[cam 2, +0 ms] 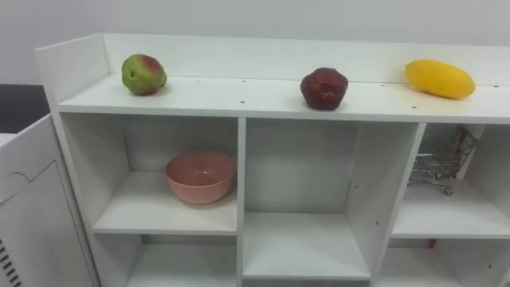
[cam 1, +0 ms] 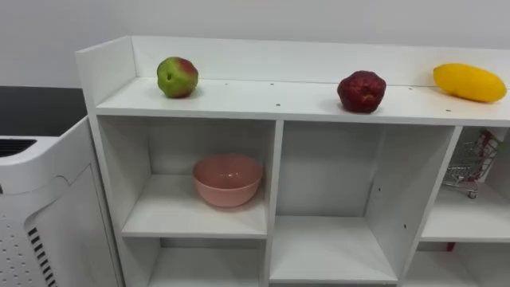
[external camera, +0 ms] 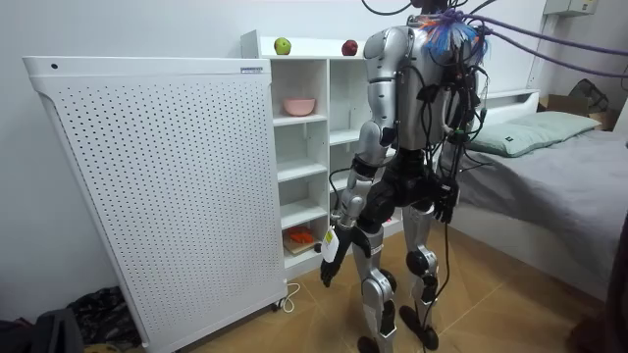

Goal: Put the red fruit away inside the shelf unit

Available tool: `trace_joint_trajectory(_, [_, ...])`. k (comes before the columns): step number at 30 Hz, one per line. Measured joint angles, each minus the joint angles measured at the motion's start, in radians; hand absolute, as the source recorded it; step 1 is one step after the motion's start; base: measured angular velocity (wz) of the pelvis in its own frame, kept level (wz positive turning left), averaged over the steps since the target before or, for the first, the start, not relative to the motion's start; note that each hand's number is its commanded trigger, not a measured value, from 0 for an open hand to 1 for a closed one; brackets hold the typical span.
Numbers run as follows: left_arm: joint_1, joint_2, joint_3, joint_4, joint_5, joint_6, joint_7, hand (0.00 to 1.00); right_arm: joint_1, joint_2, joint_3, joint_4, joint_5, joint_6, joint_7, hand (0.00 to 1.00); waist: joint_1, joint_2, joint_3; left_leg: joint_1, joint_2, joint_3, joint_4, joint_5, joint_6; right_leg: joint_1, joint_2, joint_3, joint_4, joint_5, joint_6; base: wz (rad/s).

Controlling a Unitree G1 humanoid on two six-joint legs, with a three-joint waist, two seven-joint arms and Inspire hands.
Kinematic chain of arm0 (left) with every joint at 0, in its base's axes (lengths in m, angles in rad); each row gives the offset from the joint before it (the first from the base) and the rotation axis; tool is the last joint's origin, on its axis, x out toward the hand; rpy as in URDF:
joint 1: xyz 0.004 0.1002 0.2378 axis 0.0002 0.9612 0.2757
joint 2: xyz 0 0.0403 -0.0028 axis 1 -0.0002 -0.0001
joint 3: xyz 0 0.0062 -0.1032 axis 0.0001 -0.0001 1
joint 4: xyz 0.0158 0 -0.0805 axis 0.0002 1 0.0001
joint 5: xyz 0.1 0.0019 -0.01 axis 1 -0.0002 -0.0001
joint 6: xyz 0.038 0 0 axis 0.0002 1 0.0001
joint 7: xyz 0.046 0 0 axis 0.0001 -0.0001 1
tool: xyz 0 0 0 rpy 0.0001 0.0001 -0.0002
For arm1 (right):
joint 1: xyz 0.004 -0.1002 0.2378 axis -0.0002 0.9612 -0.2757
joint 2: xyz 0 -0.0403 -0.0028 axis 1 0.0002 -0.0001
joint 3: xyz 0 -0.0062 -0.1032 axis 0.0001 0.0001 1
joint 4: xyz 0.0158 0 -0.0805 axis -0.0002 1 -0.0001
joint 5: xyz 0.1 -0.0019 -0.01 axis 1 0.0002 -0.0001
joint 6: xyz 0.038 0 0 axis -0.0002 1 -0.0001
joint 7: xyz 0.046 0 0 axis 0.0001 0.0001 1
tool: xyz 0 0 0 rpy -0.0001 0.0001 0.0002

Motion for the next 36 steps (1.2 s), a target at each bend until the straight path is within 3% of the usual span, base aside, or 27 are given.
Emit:
trace_joint_trajectory(7, [-0.007, 0.0, -0.001, 0.001, -0.002, -0.002, 0.004, 0.0, 0.001, 0.0, 0.002, 0.0, 0.001, -0.003, -0.005, 0.0, -0.001, 0.003, -0.0018, 0.001, 0.001, 0.003, 0.002, 0.0, 0.0, -0.001, 0.001, 0.004, 0.002, 0.0, 0.0, 0.0])
trace_joint_trajectory(13, [-0.008, 0.001, 0.0, 0.001, 0.001, -0.026, 0.022, 0.0, 0.012, 0.013, -0.004, -0.007, 0.065, -0.023, -0.063, 0.0, 0.0, 0.003, -0.0004, 0.002, 0.001, 0.002, -0.004, 0.0, 0.0, 0.0, 0.002, 0.003, 0.001, 0.0, 0.0, 0.0])
trace_joint_trajectory(20, [-0.015, 0.001, 0.006, -0.001, 0.001, -0.061, 0.033, 0.0, 0.016, 0.016, -0.092, -0.078, 0.151, -0.037, -0.122, 0.0, -0.001, 0.007, 0.0026, 0.003, 0.001, 0.001, -0.006, 0.0, 0.0, -0.001, 0.001, 0.012, 0.001, 0.0, 0.0, 0.0])
trace_joint_trajectory(24, [-0.019, 0.001, 0.043, -0.001, 0.001, -0.11, 0.064, 0.0, 0.014, 0.016, -0.194, -0.316, 0.151, -0.055, -0.211, 0.0, -0.001, 0.003, 0.0019, 0.008, -0.001, 0.004, -0.003, 0.0, 0.0, -0.001, 0.001, 0.012, 0.002, 0.0, 0.0, -0.03])
trace_joint_trajectory(28, [-0.016, 0.008, 0.049, -0.001, -0.001, -0.129, 0.093, 0.0, 0.01, 0.017, -0.228, -0.655, 0.114, -0.067, -0.315, 0.0, -0.001, 0.001, 0.0066, 0.007, -0.001, 0.005, -0.002, 0.0, 0.0, -0.005, 0.002, 0.017, 0.001, 0.0, 0.0, -0.03])
trace_joint_trajectory(30, [-0.008, 0.01, 0.043, -0.008, -0.001, -0.133, 0.105, 0.0, 0.009, 0.017, -0.226, -0.88, 0.049, -0.111, -0.371, 0.0, -0.004, 0.001, 0.0073, 0.001, 0.0, 0.004, -0.003, 0.0, 0.0, -0.011, 0.003, 0.015, 0.001, 0.0, 0.0, 0.0])
trace_joint_trajectory(31, [0.003, 0.01, 0.04, -0.021, 0.0, -0.135, 0.107, 0.0, 0.006, 0.017, -0.226, -0.97, 0.017, -0.13, -0.388, 0.0, -0.003, 0.002, 0.0039, 0.0, 0.001, 0.005, -0.004, 0.0, 0.0, -0.015, 0.004, 0.015, 0.002, 0.0, 0.0, 0.0])
trace_joint_trajectory(33, [0.012, 0.012, 0.039, -0.019, 0.0, -0.144, 0.116, 0.0, -0.002, 0.016, -0.225, -1.054, -0.019, -0.165, -0.419, 0.0, 0.0, -0.002, 0.0022, 0.003, 0.001, 0.006, -0.004, 0.0, 0.0, -0.014, 0.005, 0.019, 0.002, 0.0, 0.0, 0.0])
trace_joint_trajectory(36, [0.024, 0.013, 0.03, -0.022, 0.0, -0.155, 0.123, 0.0, -0.001, 0.016, -0.225, -1.209, -0.061, -0.172, -0.475, 0.0, 0.004, -0.011, 0.0054, 0.001, 0.001, 0.004, -0.004, 0.001, -0.001, -0.018, 0.005, 0.023, 0.002, 0.0, 0.0, -0.05])
